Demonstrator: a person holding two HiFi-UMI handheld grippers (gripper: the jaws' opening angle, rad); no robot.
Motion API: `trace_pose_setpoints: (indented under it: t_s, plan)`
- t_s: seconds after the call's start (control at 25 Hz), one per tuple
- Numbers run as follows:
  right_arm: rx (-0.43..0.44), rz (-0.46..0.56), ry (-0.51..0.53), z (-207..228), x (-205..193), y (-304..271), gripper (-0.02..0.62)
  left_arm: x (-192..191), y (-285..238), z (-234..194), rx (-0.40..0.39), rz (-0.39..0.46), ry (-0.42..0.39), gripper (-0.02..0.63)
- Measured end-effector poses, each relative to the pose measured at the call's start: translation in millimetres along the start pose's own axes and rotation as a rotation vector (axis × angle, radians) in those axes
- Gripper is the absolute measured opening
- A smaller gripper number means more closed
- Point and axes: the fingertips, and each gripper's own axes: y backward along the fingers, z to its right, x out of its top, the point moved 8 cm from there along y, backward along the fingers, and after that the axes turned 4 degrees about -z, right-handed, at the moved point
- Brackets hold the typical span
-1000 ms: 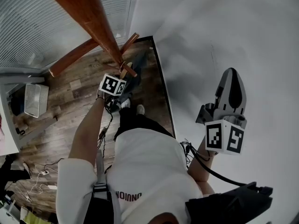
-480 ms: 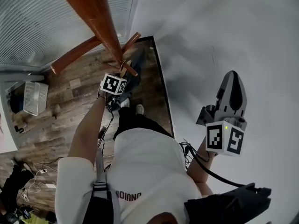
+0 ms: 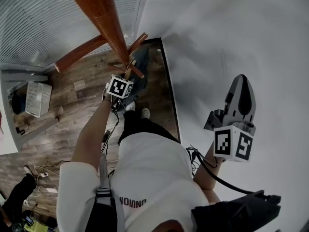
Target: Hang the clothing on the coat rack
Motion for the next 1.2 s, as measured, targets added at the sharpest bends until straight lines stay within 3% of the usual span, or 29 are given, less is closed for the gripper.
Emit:
trace_pose_setpoints:
  t_s: [0.32, 0.84, 1.2]
  plan:
    - [0.029, 0.001, 0.000, -6, -2, -2, 0.021, 19, 16, -1, 0.081, 0.108, -0.074, 0.129]
    - [0.087, 0.022, -0.016, -9, -2, -4, 0.021, 17, 44, 4, 0.176, 0.170, -0.072, 0.141]
    - [0.179, 0.015, -0.036, -20, -5, -10, 0.021, 10, 74, 13, 0.232, 0.212, -0.062, 0.141]
